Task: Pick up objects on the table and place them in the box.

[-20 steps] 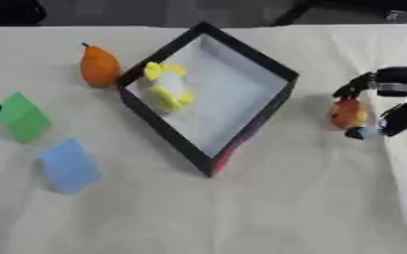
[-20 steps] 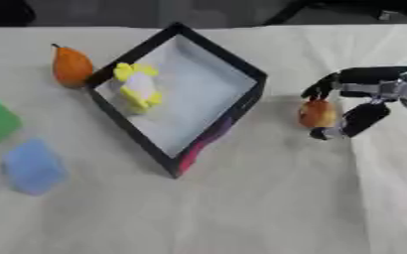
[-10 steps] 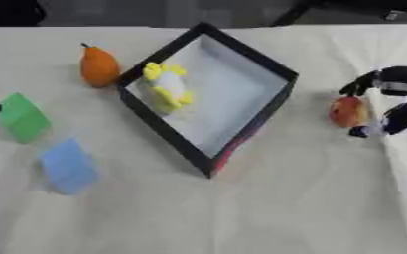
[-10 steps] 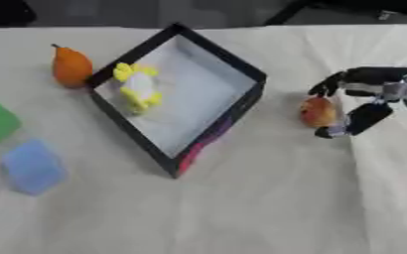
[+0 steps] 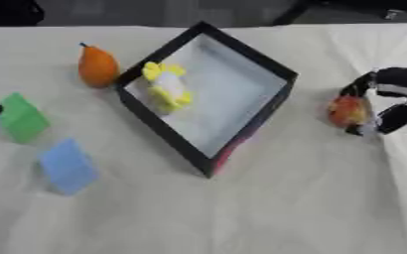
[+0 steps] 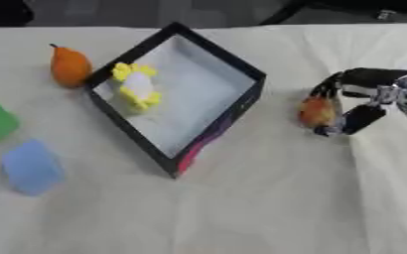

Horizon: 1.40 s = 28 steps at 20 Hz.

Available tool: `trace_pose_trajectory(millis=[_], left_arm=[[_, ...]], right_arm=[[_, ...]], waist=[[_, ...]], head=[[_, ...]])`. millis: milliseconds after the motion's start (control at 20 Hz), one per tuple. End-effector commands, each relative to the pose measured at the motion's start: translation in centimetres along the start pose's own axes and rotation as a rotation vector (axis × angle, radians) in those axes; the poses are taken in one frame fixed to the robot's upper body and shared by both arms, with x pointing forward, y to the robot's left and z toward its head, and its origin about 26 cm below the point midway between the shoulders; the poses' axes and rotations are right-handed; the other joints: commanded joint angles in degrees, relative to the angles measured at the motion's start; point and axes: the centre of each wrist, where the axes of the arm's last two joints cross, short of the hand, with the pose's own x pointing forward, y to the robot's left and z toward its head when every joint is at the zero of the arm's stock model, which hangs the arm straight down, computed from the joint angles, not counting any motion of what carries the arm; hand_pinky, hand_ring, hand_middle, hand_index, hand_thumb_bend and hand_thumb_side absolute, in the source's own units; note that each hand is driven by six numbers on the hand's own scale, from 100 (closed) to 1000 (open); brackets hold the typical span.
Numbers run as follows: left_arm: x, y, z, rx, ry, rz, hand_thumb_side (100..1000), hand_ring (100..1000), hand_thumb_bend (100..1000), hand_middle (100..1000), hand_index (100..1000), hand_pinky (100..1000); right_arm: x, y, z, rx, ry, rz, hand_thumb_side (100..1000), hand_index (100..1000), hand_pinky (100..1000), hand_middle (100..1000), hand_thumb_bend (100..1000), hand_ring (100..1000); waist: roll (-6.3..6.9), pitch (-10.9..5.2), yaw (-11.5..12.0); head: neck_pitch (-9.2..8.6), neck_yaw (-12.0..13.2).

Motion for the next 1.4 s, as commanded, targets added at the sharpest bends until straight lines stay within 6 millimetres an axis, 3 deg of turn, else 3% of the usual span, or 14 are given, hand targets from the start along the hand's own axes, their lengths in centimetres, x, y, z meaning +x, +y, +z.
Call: trace_pose_trajectory(millis=[50,250,550,750,950,1150,1400], left_arm=[[0.7,0.0,-0.3,-0.015,-0.028,-0.013,831,1000,138,810,826,798],[0.8,0.0,-0.4,-0.013,-0.03,-0.012,830,1000,138,810,826,798],[0.8,0.1,-0.4,-0.014,-0.028,-0.012,826,1000,138,810,826,798],[0.8,0.1,-0.4,-0.014,-0.028,-0.01,822,1000,139,811,827,798],[0.9,0.2,-0.4,-0.015,-0.029,-0.008,820,1000,140,811,826,798],[0.9,0.2,-0.5,-0.018,-0.027,-0.008,819,1000,141,812,827,798],[1.1,0.2,-0.6,-0.022,-0.028,-0.006,815,1000,142,813,827,798]], right_arm=[[-0.5,-1.0,0.4,-0.024,0.004,0.004,442,785,853,607,363,746],[-0.2,-1.2,0.3,-0.056,-0.026,-0.015,389,700,841,522,304,728],[0.8,-2.3,0.7,-0.153,-0.076,-0.048,319,623,806,456,116,654],[1.8,-4.2,1.7,-0.241,-0.111,-0.034,289,599,789,434,100,624],[3.0,-7.2,3.5,-0.344,-0.177,-0.019,242,582,784,415,100,601],[4.4,-11.8,4.9,-0.466,-0.266,-0.057,173,571,792,399,100,573],[6.1,-16.4,3.7,-0.472,-0.37,-0.053,192,565,790,396,100,559]], waist=[[0.31,0.1,0.0],[0.25,0.05,0.0],[0.07,-0.25,0.0],[-0.1,-0.57,0.1],[-0.32,-0.78,0.2],[-0.55,-1.04,0.2],[-0.95,-1.28,0.6]], head=[[-0.68,-0.1],[-0.25,0.0],[0.58,0.8],[0.88,1.3],[0.98,1.2],[0.96,0.8],[0.4,-0.4]])
